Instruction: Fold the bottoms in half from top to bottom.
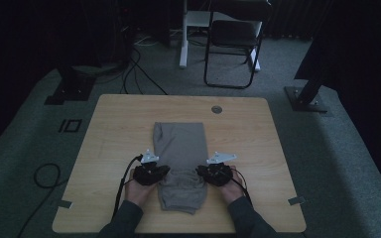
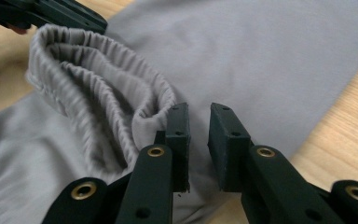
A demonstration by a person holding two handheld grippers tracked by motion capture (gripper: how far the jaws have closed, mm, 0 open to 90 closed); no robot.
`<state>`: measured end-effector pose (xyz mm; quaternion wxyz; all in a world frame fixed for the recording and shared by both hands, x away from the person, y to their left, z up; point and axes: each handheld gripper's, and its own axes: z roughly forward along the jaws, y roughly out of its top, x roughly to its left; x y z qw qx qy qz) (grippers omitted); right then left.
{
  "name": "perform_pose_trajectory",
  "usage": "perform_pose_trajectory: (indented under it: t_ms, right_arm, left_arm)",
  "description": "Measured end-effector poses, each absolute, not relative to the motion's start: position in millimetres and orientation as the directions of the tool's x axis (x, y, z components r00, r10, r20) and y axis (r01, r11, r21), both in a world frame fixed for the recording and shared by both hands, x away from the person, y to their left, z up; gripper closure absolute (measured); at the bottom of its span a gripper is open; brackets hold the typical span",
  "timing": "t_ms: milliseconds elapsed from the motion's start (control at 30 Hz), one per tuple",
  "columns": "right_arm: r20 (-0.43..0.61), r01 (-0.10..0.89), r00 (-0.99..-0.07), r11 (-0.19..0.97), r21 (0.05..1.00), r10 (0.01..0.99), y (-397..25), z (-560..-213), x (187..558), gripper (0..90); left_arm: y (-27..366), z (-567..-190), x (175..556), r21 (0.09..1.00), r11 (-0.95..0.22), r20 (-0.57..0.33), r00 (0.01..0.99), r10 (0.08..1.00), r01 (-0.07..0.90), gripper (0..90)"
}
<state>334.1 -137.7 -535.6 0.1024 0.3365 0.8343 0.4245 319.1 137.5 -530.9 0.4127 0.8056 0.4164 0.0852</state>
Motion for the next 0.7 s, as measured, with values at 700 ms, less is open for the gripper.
perform_pose_trajectory:
  t_ms: [700]
  right_arm:
    - [0.028, 0.396, -0.800, 0.493, 0.775, 0.599, -120, -533, 315, 63.3]
  left_arm:
    - [138, -533, 307, 0.731, -0.382, -0.108, 0.649, 0.753, 0.565, 69.6]
